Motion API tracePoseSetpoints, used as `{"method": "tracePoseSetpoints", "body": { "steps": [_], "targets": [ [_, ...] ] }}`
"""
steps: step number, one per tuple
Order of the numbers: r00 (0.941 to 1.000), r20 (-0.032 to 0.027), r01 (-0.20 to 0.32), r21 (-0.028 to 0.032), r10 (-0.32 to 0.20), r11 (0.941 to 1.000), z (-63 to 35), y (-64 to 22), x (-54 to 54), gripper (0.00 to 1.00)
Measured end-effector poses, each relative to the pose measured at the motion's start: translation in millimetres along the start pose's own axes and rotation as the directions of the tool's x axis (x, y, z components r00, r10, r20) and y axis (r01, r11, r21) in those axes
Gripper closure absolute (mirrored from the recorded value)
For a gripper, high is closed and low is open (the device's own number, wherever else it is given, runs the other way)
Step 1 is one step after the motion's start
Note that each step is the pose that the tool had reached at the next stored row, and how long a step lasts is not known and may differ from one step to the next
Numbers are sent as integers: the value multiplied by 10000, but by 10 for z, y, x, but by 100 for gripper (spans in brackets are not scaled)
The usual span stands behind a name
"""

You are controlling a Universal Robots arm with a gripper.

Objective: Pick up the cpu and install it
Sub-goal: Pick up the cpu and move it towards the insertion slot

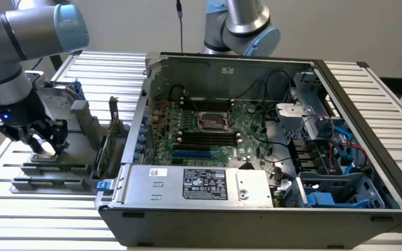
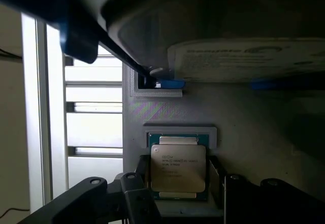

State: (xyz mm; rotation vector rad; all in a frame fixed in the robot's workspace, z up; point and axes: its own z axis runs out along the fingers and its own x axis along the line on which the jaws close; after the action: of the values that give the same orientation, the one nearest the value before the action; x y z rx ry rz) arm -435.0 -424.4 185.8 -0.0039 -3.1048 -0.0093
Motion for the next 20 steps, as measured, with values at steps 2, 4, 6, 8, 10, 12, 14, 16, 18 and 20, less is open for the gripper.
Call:
{"method": "tracePoseSetpoints", "body": {
  "steps": [2,4,6,8,10,12,14,16,18,20],
  "targets": [
    [10000,-5,0,-9,0,10000,-8,0,1,45],
    [10000,-8,1,-23,-1,10000,-18,0,1,45],
    [10000,-13,1,-37,-1,10000,-38,0,2,45],
    [10000,-14,1,-44,-1,10000,-74,0,3,45],
    [10000,-14,1,-50,-2,10000,-127,1,5,45],
    [10000,-17,2,-54,-2,10000,-198,1,7,45],
    [10000,-22,2,-57,-2,10000,-271,1,7,45],
    [10000,-25,2,-59,-2,10000,-357,2,6,45],
    [10000,-35,2,-57,-3,10000,-449,2,1,45],
    [10000,-42,2,-59,-2,10000,-538,3,-7,45]
  ]
}}
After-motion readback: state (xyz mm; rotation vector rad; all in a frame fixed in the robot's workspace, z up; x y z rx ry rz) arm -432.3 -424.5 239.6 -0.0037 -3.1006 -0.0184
